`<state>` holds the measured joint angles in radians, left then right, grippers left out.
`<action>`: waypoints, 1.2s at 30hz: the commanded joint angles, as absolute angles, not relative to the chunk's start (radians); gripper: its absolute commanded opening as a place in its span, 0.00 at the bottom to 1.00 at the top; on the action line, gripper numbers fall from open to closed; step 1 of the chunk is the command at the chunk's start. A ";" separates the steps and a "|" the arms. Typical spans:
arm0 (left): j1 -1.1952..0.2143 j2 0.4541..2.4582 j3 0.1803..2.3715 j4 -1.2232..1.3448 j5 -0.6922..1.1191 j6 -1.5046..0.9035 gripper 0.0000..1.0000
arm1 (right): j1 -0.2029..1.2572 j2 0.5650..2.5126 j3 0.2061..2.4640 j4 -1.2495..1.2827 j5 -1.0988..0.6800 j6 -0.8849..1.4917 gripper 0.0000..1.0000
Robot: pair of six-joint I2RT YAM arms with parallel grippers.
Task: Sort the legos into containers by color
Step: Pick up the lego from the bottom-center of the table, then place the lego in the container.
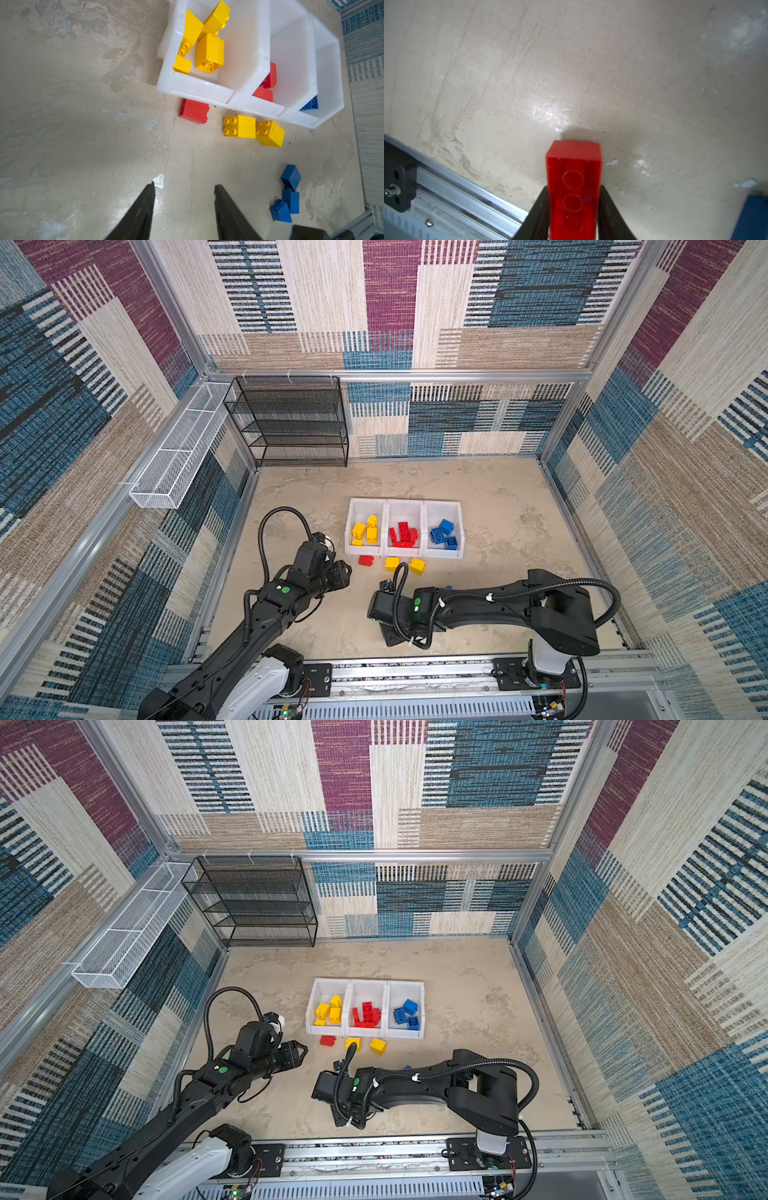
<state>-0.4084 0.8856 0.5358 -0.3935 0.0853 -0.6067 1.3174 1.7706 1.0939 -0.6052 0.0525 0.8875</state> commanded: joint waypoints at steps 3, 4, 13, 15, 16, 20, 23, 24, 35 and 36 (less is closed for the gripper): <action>-0.409 0.862 0.523 -0.382 0.086 -0.634 0.50 | 1.314 1.755 1.107 -0.616 0.079 0.862 0.32; -0.409 0.859 0.522 -0.381 0.091 -0.636 0.50 | 1.308 1.747 1.114 -0.623 0.086 0.855 0.32; -0.408 0.825 0.503 -0.403 0.132 -0.643 0.50 | 1.074 1.699 1.267 -0.671 0.162 0.629 0.31; -0.410 0.812 0.495 -0.412 0.141 -0.648 0.50 | 1.006 1.718 1.324 -0.671 0.185 0.562 0.31; -0.409 0.803 0.491 -0.422 0.143 -0.652 0.50 | 0.970 1.735 1.357 -0.669 0.193 0.532 0.31; -0.409 0.757 0.473 -0.453 0.145 -0.661 0.50 | 0.843 1.813 1.487 -0.649 0.207 0.424 0.31; -0.408 0.720 0.462 -0.472 0.144 -0.671 0.50 | 0.767 1.878 1.565 -0.628 0.179 0.389 0.31; -0.409 0.710 0.458 -0.477 0.144 -0.674 0.50 | 0.754 1.900 1.588 -0.627 0.171 0.381 0.31; -0.409 0.663 0.447 -0.513 0.130 -0.689 0.50 | 0.669 2.026 1.678 -0.615 0.127 0.345 0.39; -0.409 0.664 0.446 -0.512 0.130 -0.692 0.50 | 0.667 2.025 1.677 -0.616 0.127 0.343 0.44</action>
<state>-0.4084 0.6651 0.4484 -0.4988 0.1364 -0.6640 0.6678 2.0235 1.6684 -0.6407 0.1375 0.3603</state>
